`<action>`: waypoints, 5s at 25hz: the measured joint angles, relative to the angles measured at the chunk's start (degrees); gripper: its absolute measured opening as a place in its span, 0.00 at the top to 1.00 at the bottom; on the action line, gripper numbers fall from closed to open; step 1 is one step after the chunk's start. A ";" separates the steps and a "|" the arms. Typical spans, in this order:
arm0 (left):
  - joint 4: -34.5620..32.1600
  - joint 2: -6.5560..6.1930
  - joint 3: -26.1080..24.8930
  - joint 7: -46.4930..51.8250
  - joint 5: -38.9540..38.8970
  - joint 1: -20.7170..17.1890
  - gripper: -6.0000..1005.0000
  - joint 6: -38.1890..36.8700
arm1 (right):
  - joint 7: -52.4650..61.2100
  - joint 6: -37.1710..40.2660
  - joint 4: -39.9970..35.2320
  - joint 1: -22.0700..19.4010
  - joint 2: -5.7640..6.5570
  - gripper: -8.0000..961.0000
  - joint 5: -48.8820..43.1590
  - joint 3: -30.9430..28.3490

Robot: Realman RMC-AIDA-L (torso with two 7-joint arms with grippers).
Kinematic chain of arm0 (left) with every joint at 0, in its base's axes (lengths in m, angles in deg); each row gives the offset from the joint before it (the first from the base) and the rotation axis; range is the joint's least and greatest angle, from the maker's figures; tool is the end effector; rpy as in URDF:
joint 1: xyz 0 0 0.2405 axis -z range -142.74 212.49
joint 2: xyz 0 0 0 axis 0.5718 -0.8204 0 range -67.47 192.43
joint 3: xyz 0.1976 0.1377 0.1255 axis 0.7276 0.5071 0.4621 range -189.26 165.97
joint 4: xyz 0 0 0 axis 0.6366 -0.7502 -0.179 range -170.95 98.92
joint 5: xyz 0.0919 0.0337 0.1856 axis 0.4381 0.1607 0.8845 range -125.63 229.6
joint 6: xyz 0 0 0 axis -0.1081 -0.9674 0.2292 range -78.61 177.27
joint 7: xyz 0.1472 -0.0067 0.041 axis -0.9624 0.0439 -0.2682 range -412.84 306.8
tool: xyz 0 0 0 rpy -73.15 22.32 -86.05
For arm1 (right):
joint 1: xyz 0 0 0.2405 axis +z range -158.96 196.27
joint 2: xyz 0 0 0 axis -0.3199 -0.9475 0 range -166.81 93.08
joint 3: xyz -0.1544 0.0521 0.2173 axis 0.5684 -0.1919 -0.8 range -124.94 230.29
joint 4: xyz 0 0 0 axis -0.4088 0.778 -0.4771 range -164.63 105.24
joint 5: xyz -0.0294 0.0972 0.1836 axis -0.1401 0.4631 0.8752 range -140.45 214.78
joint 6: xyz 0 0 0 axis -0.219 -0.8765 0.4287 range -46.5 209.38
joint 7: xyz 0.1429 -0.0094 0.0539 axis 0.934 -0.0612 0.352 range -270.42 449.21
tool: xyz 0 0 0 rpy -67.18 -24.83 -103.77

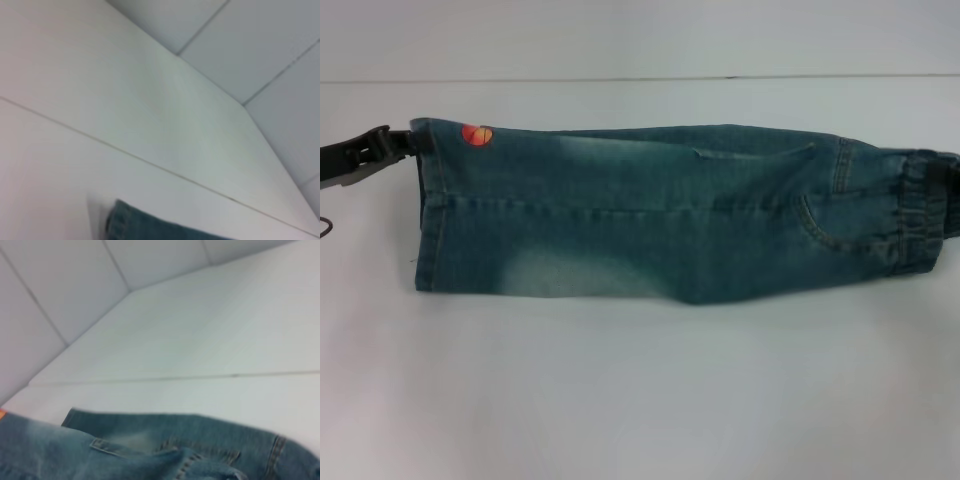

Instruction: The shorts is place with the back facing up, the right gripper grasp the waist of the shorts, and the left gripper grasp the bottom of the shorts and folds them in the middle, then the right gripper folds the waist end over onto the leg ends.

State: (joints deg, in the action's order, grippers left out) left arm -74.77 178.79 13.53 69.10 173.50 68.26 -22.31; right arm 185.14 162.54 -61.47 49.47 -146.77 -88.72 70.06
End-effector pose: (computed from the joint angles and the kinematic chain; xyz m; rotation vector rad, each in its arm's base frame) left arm -0.3187 0.3962 0.0457 -1.9816 -1.5500 -0.7826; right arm 0.3527 0.3631 0.0729 -2.2304 1.1647 0.6406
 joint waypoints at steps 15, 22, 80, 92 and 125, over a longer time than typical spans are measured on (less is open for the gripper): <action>2.74 2.75 0.40 -8.34 -0.58 3.66 0.97 14.37 | -10.36 -11.99 2.27 2.55 -2.81 0.90 4.46 0.29; 4.78 3.46 2.34 -10.40 -0.59 5.69 0.97 21.18 | -16.46 -18.31 5.08 4.79 -4.19 0.89 6.22 0.10; 5.84 6.72 7.52 -35.73 -22.29 -1.21 0.07 9.56 | 8.23 -2.15 -6.97 -0.27 0.34 0.09 9.79 6.49; 6.57 5.96 16.17 -40.50 -19.23 -2.00 0.07 -10.48 | 31.13 10.81 -25.26 4.24 3.38 0.09 -8.05 14.46; 8.05 6.81 19.84 -40.56 -17.71 -1.37 0.07 -8.85 | 29.91 -12.56 -9.80 11.04 -1.53 0.10 -24.53 18.48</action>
State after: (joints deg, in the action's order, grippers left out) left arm -66.72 185.60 33.36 28.54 155.79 66.89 -31.16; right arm 215.05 149.98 -71.27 60.51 -148.30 -113.25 88.54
